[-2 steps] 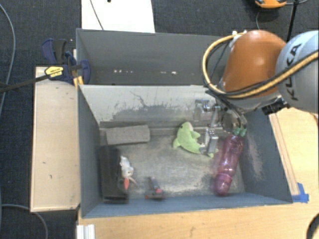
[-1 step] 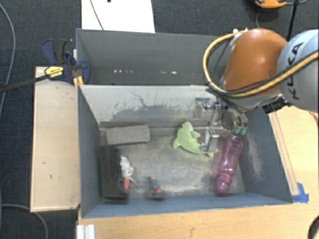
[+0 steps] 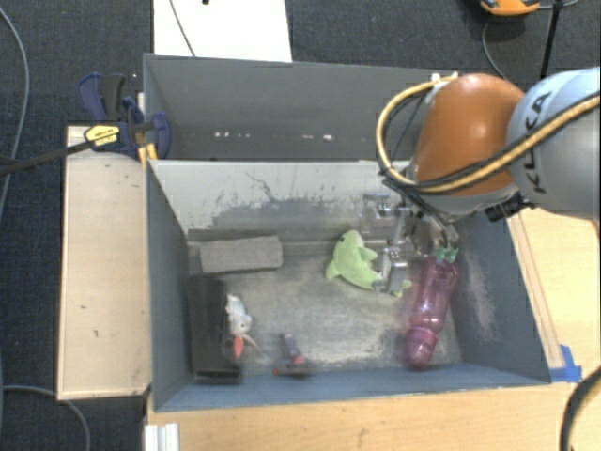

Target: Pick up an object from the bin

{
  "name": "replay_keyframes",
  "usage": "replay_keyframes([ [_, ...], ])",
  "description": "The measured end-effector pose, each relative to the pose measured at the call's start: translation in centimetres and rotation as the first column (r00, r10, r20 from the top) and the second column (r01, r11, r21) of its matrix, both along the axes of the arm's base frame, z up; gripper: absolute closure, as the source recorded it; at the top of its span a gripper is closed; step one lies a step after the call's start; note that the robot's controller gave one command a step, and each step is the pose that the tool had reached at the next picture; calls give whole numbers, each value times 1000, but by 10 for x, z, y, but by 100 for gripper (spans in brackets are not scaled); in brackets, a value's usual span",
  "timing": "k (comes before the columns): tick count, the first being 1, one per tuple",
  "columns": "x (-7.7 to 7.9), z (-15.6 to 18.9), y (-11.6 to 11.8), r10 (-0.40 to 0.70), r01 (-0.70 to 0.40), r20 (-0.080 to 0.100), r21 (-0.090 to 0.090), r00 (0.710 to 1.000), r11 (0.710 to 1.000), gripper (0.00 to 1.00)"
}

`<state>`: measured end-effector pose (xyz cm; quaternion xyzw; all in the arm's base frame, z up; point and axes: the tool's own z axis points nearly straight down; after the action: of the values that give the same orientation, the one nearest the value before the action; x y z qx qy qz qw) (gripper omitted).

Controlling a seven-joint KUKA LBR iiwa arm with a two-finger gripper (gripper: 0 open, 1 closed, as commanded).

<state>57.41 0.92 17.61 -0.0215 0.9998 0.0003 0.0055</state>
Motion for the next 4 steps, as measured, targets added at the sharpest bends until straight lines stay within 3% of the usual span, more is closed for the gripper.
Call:
replay_keyframes([
  [1,6,-61,-11,28,-28,-2,0,1000,1000,0],
  [2,11,-96,-12,99,-99,3,-1,995,995,0],
  [3,9,-102,-18,-442,442,0,7,897,897,100],
  [4,9,-102,-18,-442,442,0,7,897,897,100],
])
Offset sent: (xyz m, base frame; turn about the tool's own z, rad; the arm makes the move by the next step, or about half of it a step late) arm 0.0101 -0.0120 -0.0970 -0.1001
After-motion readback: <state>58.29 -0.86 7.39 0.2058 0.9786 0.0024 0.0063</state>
